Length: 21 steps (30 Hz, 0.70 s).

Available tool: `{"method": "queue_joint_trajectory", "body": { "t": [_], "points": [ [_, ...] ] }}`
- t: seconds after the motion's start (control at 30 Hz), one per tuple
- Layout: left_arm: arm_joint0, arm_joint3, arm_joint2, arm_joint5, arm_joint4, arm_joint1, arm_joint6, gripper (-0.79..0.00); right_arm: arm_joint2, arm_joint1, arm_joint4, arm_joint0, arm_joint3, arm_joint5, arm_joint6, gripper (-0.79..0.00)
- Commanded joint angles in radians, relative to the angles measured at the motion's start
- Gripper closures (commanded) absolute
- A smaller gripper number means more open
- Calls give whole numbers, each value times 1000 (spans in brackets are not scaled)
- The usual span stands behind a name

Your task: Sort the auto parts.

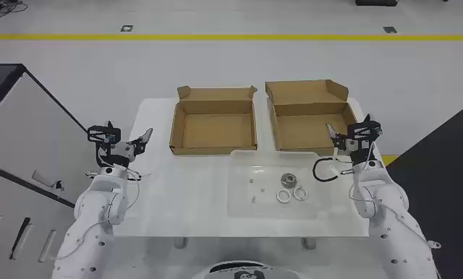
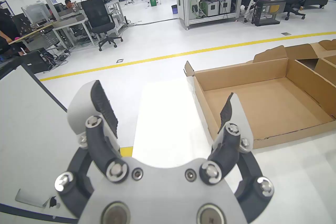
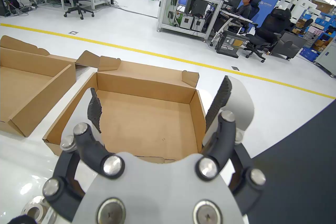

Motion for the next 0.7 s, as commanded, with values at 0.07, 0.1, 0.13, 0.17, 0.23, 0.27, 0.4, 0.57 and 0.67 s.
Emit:
{"method": "queue_joint_trajectory", "body": {
  "t": [0.07, 0.1, 0.13, 0.17, 0.23, 0.27, 0.4, 0.57, 0.67],
  "points": [
    [0, 0, 0, 0, 0, 0, 0, -784, 0, 0, 0, 0, 0, 0, 0, -784],
    [0, 0, 0, 0, 0, 0, 0, -784, 0, 0, 0, 0, 0, 0, 0, -785],
    [0, 0, 0, 0, 0, 0, 0, -784, 0, 0, 0, 0, 0, 0, 0, -784],
    [0, 0, 0, 0, 0, 0, 0, -785, 0, 0, 0, 0, 0, 0, 0, -785],
    [0, 0, 0, 0, 0, 0, 0, -785, 0, 0, 0, 0, 0, 0, 0, -785],
    [0, 0, 0, 0, 0, 0, 0, -785, 0, 0, 0, 0, 0, 0, 0, -785],
    [-12, -26, -26, -42, 47, 5, -1, -785, 0, 0, 0, 0, 0, 0, 0, -785],
    [-24, -110, -32, -156, 58, 12, -84, -785, 0, 0, 0, 0, 0, 0, 0, -785],
    [-41, -157, -19, -231, 61, 16, -157, -785, 0, 0, 0, 0, 0, 0, 0, -785]
  ]
}}
